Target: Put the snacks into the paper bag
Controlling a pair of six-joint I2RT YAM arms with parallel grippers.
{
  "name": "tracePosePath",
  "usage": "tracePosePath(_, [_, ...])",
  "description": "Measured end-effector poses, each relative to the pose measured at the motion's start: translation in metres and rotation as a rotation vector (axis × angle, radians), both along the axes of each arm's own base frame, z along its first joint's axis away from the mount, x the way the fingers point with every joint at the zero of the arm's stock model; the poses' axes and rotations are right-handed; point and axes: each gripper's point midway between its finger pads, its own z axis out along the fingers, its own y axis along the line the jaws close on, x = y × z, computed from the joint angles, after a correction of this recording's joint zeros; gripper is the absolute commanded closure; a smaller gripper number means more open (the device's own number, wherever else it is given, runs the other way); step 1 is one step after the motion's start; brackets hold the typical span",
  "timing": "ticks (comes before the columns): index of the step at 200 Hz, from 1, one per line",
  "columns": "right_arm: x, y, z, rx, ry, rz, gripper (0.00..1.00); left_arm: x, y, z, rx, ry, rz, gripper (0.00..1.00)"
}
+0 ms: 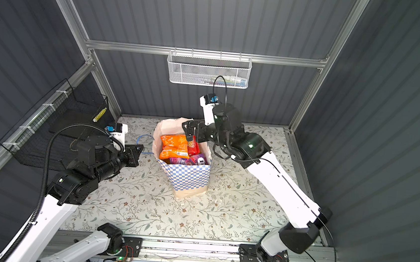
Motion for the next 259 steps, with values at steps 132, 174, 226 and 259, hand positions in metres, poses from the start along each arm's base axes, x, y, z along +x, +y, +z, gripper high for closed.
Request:
tracePosePath(132, [0.035,-0.022,-0.095,-0.031,0.199,-0.032,1.00,0.009,-0.010,-0.002,-0.056,0.042,-0.001,1.00])
tracePosePath(174, [0.032,-0.016,-0.078,0.056,0.215,0.069,1.00,0.043,-0.032,0.020,-0.161,0.075,0.008,1.00])
tracePosePath(226, [0.019,-0.030,-0.051,0.044,0.236,0.064,1.00,0.089,-0.075,0.052,-0.226,0.129,-0.085,1.00])
tracePosePath(259, [-0.009,-0.050,-0.054,0.043,0.238,0.059,1.00,0.069,-0.073,0.068,-0.278,0.091,-0.126,1.00])
